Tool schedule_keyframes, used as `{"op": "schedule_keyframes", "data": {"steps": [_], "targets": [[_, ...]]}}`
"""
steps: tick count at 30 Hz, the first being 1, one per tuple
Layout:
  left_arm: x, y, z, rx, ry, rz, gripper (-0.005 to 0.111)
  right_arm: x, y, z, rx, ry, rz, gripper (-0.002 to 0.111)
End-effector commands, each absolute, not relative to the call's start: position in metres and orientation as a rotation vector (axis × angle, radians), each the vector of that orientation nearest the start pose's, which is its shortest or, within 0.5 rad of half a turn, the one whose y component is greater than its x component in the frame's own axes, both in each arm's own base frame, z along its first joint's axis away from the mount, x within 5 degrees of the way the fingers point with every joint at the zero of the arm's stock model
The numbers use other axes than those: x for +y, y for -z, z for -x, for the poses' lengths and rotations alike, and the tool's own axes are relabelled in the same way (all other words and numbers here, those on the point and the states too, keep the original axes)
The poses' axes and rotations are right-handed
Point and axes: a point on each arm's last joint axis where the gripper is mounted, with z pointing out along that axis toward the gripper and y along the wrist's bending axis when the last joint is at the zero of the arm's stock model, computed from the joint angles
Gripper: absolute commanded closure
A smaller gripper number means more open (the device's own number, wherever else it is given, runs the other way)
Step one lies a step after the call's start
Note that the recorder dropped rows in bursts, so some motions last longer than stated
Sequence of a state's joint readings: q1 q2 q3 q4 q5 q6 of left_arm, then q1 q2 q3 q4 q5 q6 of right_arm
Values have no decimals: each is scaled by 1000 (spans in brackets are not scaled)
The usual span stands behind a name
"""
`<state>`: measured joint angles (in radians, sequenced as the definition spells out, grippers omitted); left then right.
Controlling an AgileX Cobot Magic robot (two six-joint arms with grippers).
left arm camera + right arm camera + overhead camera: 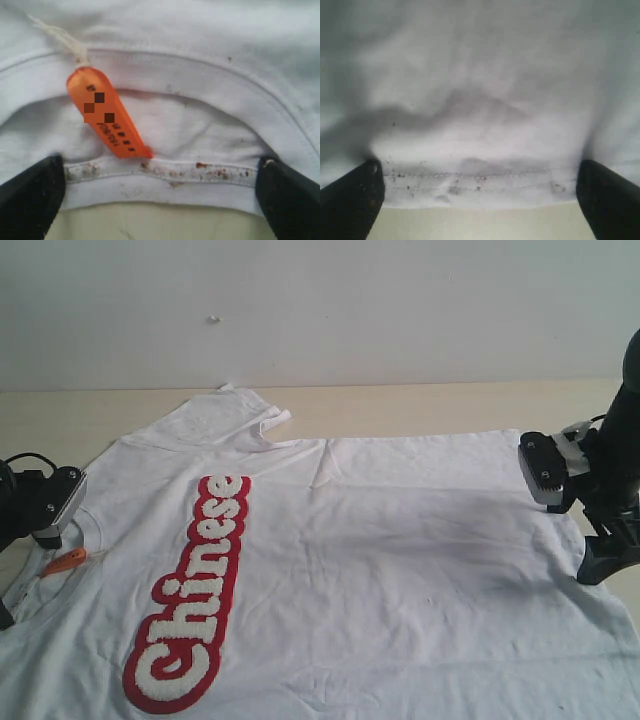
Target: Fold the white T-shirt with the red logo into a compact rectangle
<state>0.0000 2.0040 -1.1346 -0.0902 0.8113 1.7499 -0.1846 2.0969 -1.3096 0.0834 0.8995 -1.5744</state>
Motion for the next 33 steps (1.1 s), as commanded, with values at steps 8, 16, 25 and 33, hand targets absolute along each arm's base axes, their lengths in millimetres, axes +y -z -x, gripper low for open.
{"op": "schedule_keyframes", "data": {"steps": [8, 16, 25, 33], "targets": [[-4, -97, -342, -2082, -129, 2349, 3, -69, -127, -379, 2510, -69, 1900, 3], [-4, -97, -342, -2082, -129, 2349, 3, -62, -153, -383, 2455, -131, 1842, 3], [-4, -97, -342, -2082, -129, 2349, 3, -60, -131, -374, 2559, -348, 1863, 3], [-4, -97, -342, -2080, -129, 2352, 3, -63, -111, -382, 2555, -276, 1861, 3]]}}
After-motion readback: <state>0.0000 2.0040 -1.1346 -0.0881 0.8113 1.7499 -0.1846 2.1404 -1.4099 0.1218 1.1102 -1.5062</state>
